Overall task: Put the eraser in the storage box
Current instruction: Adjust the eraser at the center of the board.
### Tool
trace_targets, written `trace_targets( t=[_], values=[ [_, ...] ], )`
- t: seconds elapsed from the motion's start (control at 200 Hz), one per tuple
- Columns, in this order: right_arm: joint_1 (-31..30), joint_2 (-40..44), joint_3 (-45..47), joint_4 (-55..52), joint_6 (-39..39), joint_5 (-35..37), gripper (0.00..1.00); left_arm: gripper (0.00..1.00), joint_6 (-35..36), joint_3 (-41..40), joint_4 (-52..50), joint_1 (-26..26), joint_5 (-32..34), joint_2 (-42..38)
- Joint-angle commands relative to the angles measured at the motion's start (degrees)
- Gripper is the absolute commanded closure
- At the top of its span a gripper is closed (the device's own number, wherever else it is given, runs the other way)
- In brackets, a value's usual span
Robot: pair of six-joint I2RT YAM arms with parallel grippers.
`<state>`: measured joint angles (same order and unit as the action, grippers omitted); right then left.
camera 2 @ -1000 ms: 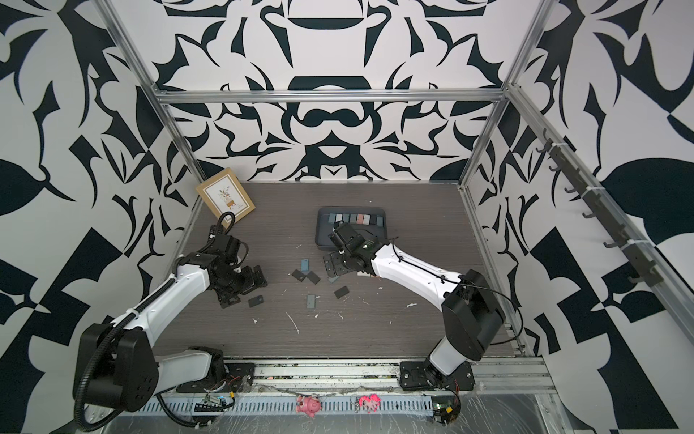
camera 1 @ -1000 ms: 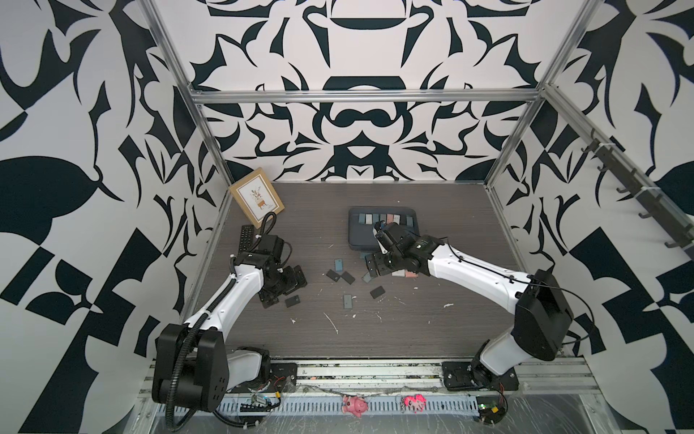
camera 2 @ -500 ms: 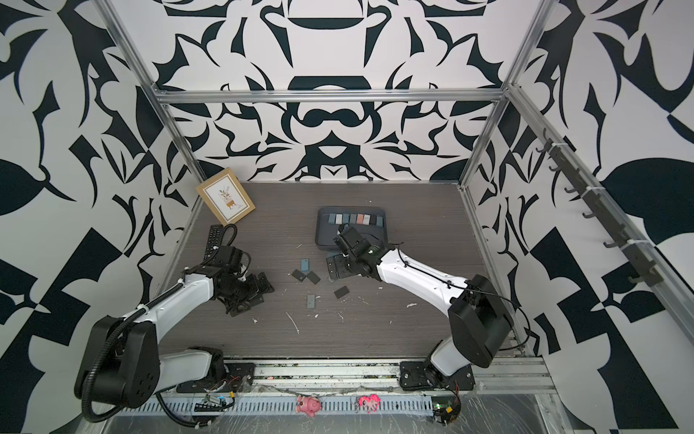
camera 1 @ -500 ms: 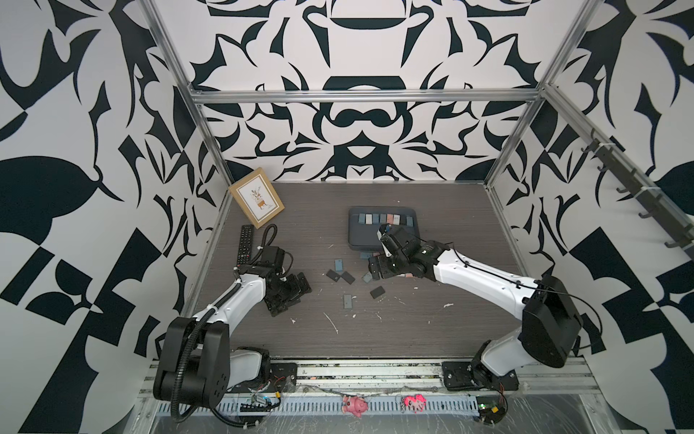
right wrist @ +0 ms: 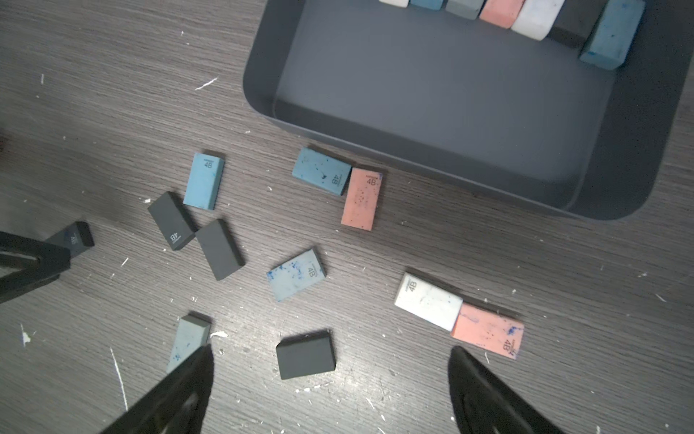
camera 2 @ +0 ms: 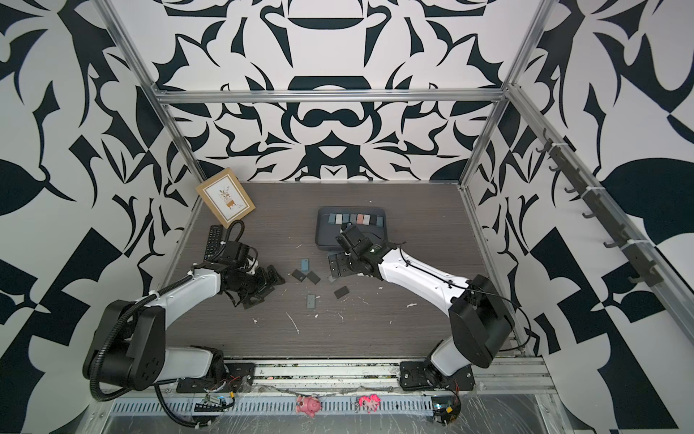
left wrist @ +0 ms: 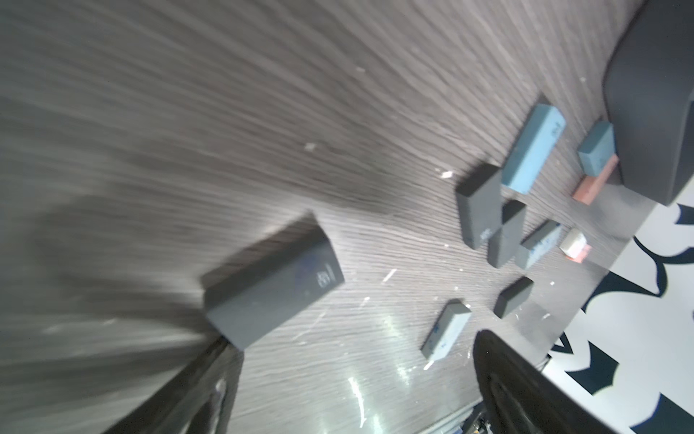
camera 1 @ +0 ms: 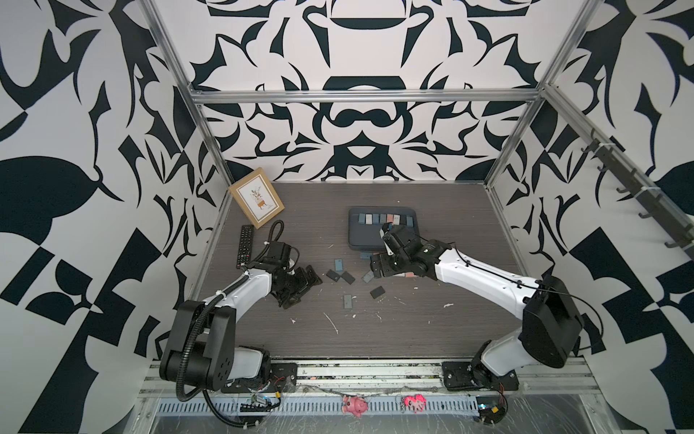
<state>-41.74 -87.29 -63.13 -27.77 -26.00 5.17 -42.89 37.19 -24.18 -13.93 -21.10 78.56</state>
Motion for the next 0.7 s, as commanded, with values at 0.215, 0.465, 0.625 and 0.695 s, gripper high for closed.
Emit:
trace_targets(
  t=[0.215, 0.465, 0.625, 0.695],
  values=[
    [1.7, 2.5, 0.3, 0.2, -1.2, 0.1, 0.02, 0.01, -5.2, 5.8, 3.2, -6.1, -1.6, 4.3],
    [3.9, 4.0, 0.0, 0.0, -0.3, -2.3, 0.02, 0.01, 3.5, 11.6, -15.0, -5.9, 12.1, 0.3],
    [3.8, 3.0, -1.9, -0.7, 0.8, -2.4, 0.02, 0.01, 6.4, 12.5, -17.3, -5.0, 18.1, 1.0],
    [3.8, 2.9, -2.3, -0.7, 1.2, -3.0, 0.02, 0.05, 7.3, 13.4, -17.5, -5.0, 19.0, 3.5]
  ],
)
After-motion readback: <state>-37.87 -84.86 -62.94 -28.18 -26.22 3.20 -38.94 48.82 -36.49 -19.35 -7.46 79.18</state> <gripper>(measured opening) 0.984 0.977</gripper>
